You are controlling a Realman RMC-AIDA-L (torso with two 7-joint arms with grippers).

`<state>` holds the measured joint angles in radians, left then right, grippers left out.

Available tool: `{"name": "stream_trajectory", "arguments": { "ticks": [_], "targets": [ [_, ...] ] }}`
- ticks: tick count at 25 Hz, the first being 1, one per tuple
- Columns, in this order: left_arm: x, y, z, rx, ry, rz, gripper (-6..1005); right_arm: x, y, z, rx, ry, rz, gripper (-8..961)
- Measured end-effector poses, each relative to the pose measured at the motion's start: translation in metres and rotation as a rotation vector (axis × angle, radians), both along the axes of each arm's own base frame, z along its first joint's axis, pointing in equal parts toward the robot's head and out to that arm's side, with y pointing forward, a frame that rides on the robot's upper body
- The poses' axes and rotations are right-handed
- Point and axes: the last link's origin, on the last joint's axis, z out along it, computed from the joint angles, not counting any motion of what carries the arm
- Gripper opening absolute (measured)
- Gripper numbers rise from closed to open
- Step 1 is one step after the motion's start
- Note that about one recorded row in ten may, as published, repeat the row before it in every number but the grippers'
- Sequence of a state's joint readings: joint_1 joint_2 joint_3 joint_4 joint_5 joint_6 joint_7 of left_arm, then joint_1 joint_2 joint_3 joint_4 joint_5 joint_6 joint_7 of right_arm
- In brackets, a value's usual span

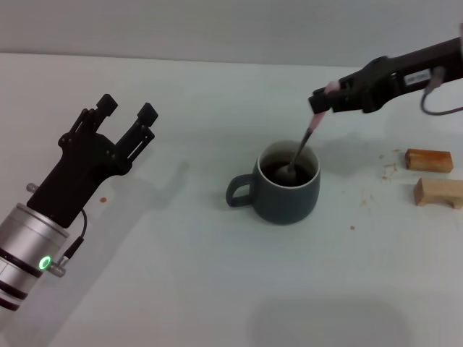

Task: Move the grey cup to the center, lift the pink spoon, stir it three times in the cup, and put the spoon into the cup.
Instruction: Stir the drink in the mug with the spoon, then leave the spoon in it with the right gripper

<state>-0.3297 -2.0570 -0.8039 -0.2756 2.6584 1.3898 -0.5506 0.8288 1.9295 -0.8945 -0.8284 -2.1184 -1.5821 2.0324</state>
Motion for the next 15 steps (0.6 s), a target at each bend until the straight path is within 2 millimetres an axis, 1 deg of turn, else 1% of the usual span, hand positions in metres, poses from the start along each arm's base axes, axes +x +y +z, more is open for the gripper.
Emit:
{"name": "stream_trajectory", "arguments": {
  "ticks": [8, 12, 15],
  "targets": [
    [0.001, 0.000, 0.000, -0.006, -0.013, 0.001, 813, -0.007, 0.000, -0.032, -0.018, -0.052, 0.015, 100],
    [-0.001, 0.000, 0.001, -0.005, -0.011, 0.006, 813, -0.008, 0.000, -0.040, -0.032, -0.076, 0.015, 100],
    [-0.001, 0.000, 0.001, -0.004, -0.011, 0.008, 813, -0.004, -0.001, -0.040, -0.036, -0.095, 0.007, 100]
  ]
}}
